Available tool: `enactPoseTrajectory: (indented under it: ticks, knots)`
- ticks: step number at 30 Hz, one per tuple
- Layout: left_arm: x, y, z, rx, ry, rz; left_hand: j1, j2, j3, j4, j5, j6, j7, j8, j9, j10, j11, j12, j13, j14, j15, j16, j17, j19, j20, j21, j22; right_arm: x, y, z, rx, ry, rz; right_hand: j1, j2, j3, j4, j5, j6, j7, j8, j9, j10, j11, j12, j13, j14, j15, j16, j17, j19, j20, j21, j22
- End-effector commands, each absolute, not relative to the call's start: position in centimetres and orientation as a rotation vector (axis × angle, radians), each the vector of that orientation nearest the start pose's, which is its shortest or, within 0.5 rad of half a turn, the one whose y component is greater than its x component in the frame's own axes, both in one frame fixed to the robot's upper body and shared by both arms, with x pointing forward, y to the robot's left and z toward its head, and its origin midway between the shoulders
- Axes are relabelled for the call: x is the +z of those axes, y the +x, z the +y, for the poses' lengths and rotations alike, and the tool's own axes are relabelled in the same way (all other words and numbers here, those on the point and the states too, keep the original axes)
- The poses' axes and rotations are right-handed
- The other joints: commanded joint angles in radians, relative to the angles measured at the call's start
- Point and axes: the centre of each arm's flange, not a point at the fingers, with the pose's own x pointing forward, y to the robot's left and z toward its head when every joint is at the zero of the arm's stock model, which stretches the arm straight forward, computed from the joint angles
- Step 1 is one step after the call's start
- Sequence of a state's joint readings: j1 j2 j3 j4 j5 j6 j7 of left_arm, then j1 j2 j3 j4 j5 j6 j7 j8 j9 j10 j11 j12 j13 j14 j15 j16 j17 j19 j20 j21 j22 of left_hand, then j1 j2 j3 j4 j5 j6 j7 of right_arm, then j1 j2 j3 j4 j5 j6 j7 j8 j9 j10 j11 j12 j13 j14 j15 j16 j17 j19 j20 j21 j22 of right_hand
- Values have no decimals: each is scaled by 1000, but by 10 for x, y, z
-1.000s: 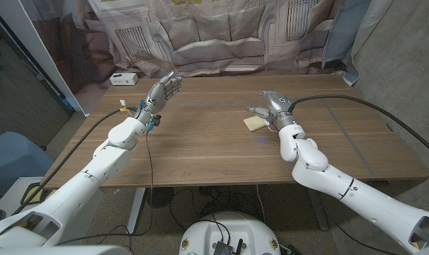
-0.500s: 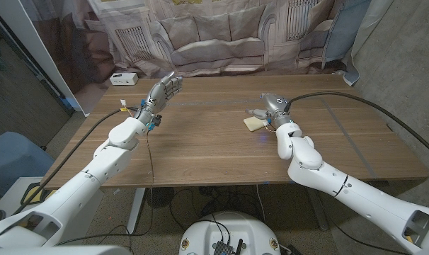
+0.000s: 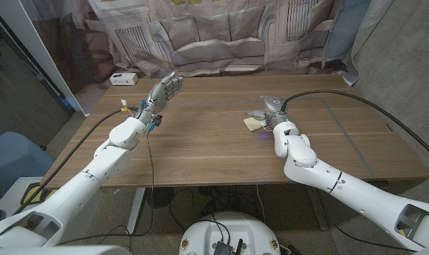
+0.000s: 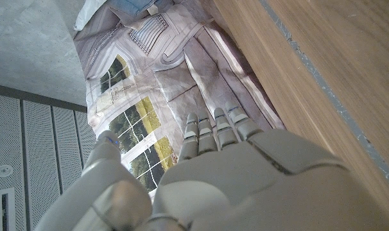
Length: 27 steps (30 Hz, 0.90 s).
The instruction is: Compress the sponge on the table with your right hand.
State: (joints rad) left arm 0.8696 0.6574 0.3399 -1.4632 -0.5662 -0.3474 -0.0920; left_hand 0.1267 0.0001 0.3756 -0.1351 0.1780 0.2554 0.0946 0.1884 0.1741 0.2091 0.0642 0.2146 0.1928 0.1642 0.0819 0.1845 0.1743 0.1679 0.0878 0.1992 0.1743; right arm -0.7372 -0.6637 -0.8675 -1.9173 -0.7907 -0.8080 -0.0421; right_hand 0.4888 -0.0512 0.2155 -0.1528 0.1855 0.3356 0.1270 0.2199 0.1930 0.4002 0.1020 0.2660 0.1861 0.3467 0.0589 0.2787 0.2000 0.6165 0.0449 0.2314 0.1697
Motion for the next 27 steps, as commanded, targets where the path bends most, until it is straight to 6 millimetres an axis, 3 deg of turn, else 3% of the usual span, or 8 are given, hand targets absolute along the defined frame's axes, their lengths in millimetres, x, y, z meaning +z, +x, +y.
enactPoseTrajectory:
  ticks: [1, 27]
  knots:
    - [27, 606, 305, -281, 185, -753, 13, 3, -2, -2, 6, 8, 0, -1, 4, 4, 2, -2, 3, 5, 3, 0, 3, -4, -3, -4, 4, -10, 587, -153, -292, -1491, -402, 5, -8, -4, 1, 8, 1, 1, -2, 4, 3, 0, -3, 2, 2, 2, -4, 2, 4, 1, -6, 4]
    - [30, 611, 303, -291, 188, -747, 13, 3, -3, -1, 6, 8, 2, -2, 4, 4, 2, -3, 3, 5, 4, 1, 3, -7, -3, -5, 4, -16, 609, -150, -280, -1536, -317, 17, -4, -3, 2, 13, -4, 1, -9, 4, 11, -2, -9, 3, 13, 3, -6, 3, 18, 2, -8, 4]
